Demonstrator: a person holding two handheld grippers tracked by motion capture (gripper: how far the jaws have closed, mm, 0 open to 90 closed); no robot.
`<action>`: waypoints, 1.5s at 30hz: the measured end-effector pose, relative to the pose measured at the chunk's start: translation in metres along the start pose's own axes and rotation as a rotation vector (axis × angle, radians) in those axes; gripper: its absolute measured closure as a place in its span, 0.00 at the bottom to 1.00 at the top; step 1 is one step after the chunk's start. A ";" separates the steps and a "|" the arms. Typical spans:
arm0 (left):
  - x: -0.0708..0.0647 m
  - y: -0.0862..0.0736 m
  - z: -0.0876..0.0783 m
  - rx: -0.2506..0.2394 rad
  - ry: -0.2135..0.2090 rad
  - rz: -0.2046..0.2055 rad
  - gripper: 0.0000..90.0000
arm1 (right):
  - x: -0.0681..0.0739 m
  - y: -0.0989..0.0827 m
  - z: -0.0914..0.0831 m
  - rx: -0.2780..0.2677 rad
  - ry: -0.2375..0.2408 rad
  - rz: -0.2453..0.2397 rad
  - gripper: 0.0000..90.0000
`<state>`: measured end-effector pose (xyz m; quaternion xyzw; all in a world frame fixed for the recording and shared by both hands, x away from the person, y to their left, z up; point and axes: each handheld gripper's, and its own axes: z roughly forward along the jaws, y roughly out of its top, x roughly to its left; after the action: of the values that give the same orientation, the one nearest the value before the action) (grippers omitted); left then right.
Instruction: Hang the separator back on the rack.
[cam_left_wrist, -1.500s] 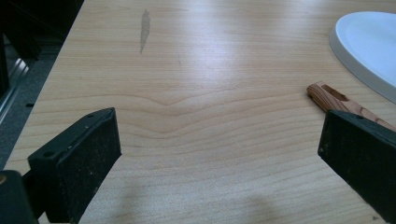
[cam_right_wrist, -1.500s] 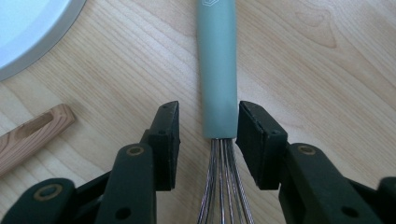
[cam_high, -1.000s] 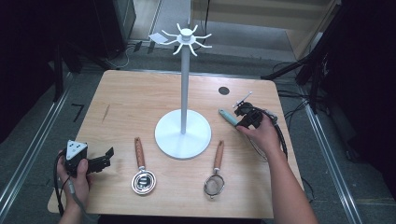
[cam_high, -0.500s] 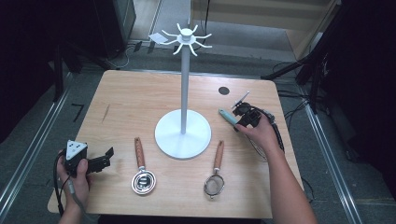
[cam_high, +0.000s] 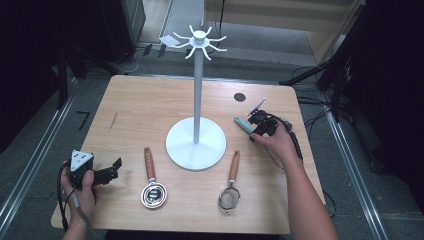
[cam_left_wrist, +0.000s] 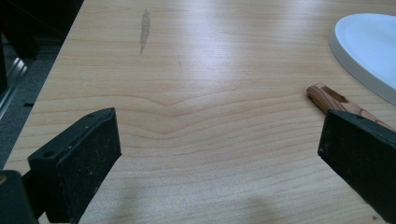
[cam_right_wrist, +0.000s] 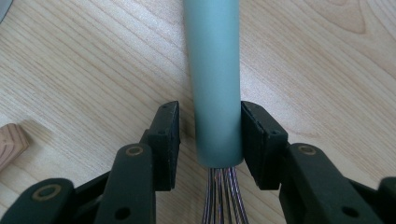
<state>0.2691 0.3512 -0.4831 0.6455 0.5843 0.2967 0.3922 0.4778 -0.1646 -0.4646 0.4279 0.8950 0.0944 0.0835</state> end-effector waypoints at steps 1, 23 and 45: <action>0.000 0.000 0.000 0.001 0.000 0.000 0.00 | 0.000 0.000 0.000 0.003 0.002 0.005 0.68; 0.000 0.000 0.001 0.012 -0.002 -0.002 0.00 | -0.004 0.012 0.001 0.097 0.066 0.036 0.78; 0.001 0.001 0.001 0.018 -0.011 -0.005 0.00 | -0.006 0.014 0.002 0.098 0.067 0.061 0.79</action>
<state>0.2706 0.3519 -0.4834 0.6493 0.5865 0.2869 0.3902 0.4930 -0.1604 -0.4624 0.4553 0.8873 0.0672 0.0296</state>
